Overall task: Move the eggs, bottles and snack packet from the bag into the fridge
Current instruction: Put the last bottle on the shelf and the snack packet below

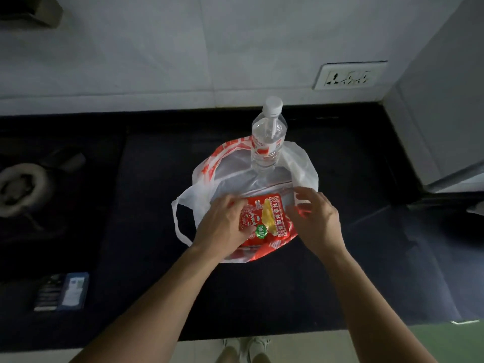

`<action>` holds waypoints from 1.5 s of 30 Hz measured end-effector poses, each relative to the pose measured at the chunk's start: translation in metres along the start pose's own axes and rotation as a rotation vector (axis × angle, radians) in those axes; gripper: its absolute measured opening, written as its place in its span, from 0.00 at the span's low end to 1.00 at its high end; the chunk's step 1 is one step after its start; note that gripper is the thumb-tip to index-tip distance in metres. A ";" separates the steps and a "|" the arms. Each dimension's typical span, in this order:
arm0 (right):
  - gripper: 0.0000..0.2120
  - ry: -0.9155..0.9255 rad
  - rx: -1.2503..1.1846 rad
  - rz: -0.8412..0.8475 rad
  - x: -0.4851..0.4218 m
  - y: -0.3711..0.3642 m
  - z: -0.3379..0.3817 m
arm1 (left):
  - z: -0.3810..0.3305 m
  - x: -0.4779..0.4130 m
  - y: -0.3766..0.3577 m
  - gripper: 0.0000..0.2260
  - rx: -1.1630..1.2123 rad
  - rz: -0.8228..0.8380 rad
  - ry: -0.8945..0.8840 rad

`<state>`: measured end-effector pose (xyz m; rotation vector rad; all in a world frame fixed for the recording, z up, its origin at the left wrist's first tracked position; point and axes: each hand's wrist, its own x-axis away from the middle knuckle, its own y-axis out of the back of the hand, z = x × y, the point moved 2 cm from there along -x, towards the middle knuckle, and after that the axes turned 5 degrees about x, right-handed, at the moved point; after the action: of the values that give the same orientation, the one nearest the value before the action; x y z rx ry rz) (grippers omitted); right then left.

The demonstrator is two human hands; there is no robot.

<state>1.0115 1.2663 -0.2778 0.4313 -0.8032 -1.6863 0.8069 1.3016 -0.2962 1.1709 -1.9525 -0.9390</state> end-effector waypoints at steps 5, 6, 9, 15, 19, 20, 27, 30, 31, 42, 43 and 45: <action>0.22 -0.037 -0.116 -0.012 -0.046 -0.007 0.006 | 0.006 -0.016 -0.008 0.34 -0.055 0.060 0.008; 0.25 -0.040 -0.129 -0.002 -0.053 -0.008 0.010 | 0.007 -0.018 -0.009 0.35 -0.077 0.070 0.009; 0.34 0.005 -0.152 0.029 -0.073 -0.014 0.022 | 0.008 -0.025 -0.013 0.35 -0.168 0.078 -0.006; 0.36 0.061 -0.170 0.098 -0.104 -0.031 0.030 | 0.007 -0.034 -0.015 0.39 -0.233 0.032 -0.018; 0.37 0.043 -0.200 0.109 -0.120 -0.037 0.028 | -0.001 -0.036 -0.013 0.38 -0.255 0.056 0.008; 0.38 0.044 -0.194 0.117 -0.123 -0.037 0.029 | -0.003 -0.036 -0.012 0.36 -0.239 0.057 0.007; 0.39 0.125 -0.217 0.199 -0.135 -0.040 0.036 | 0.003 -0.031 0.000 0.20 -0.019 0.118 0.055; 0.29 0.176 -0.200 0.205 -0.140 -0.043 0.039 | 0.011 -0.024 0.008 0.19 0.185 0.139 0.158; 0.29 0.181 -0.208 0.205 -0.141 -0.045 0.039 | 0.015 -0.020 0.010 0.18 0.285 0.135 0.227; 0.40 0.135 -0.360 0.132 -0.133 -0.062 0.028 | 0.032 0.010 0.010 0.17 1.400 -0.133 0.685; 0.40 0.127 -0.373 0.121 -0.132 -0.063 0.028 | 0.032 0.010 0.008 0.16 1.433 -0.157 0.697; 0.38 0.120 -0.385 0.103 -0.128 -0.065 0.030 | 0.032 0.010 0.005 0.15 1.492 -0.184 0.701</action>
<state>0.9806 1.4041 -0.3193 0.2165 -0.3930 -1.6539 0.7750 1.3022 -0.3068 2.0239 -1.7504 1.0613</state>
